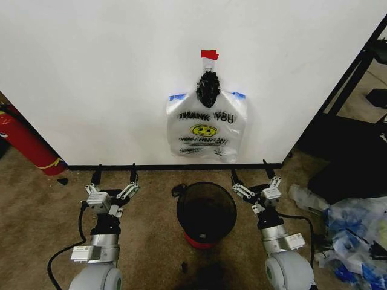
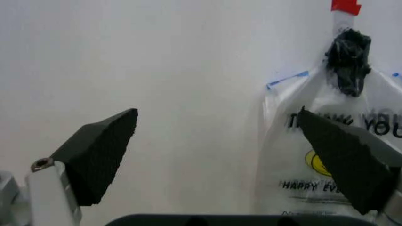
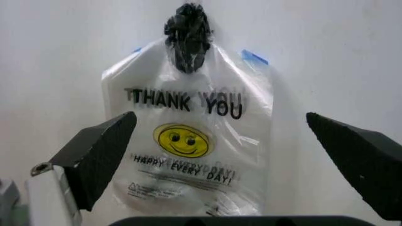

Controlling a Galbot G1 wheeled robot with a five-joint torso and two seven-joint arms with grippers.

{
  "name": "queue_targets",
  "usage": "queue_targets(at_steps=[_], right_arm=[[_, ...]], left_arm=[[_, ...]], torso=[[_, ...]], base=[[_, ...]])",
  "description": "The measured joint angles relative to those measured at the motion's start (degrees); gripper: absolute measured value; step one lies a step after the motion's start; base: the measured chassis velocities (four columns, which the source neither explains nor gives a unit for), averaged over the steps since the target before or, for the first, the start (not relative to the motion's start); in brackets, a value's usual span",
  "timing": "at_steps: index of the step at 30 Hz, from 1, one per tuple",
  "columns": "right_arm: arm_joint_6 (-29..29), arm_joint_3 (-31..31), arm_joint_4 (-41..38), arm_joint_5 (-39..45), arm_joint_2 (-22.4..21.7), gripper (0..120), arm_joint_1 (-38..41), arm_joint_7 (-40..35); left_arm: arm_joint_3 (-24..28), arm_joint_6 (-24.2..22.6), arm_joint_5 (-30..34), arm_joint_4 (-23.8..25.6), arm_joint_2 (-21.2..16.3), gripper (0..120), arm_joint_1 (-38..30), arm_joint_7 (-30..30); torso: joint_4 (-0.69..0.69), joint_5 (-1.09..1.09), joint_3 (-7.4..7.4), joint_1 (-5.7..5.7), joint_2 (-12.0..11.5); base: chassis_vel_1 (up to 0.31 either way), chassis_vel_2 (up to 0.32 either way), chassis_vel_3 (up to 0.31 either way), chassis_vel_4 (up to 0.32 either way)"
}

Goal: Pick up the garbage bag from the wall and place it over the trash bin.

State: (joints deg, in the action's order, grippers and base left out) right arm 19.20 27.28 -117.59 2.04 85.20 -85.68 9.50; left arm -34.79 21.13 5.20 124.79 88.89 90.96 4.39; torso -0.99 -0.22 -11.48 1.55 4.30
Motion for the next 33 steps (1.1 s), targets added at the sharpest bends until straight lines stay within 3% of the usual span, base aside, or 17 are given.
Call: queue_targets(at_steps=[7, 14, 33], right_arm=[[-1.8, -0.1, -0.9, -1.9, -0.5, 100, -0.1, -1.8], [-3.3, -0.6, -1.6, -3.8, -0.7, 100, -0.5, -4.4], [-1.2, -1.2, -2.0, -3.6, 0.0, 100, -0.6, -9.5]], left_arm=[[-0.3, 0.6, -0.3, 1.6, 0.0, 100, 0.9, 0.7], [-0.3, 4.8, -0.7, 2.0, 0.8, 100, 1.2, 3.9], [-0.3, 4.9, -1.1, 1.2, 0.8, 100, 1.1, 3.2]], torso=[[0.01, 0.00, 0.00, 0.00, 0.0], [0.01, 0.01, 0.00, 0.00, 0.0], [0.00, 0.00, 0.00, 0.00, 0.0]], base=[[0.000, 0.000, 0.000, 0.000], [0.000, 0.000, 0.000, 0.000], [0.000, 0.000, 0.000, 0.000]])
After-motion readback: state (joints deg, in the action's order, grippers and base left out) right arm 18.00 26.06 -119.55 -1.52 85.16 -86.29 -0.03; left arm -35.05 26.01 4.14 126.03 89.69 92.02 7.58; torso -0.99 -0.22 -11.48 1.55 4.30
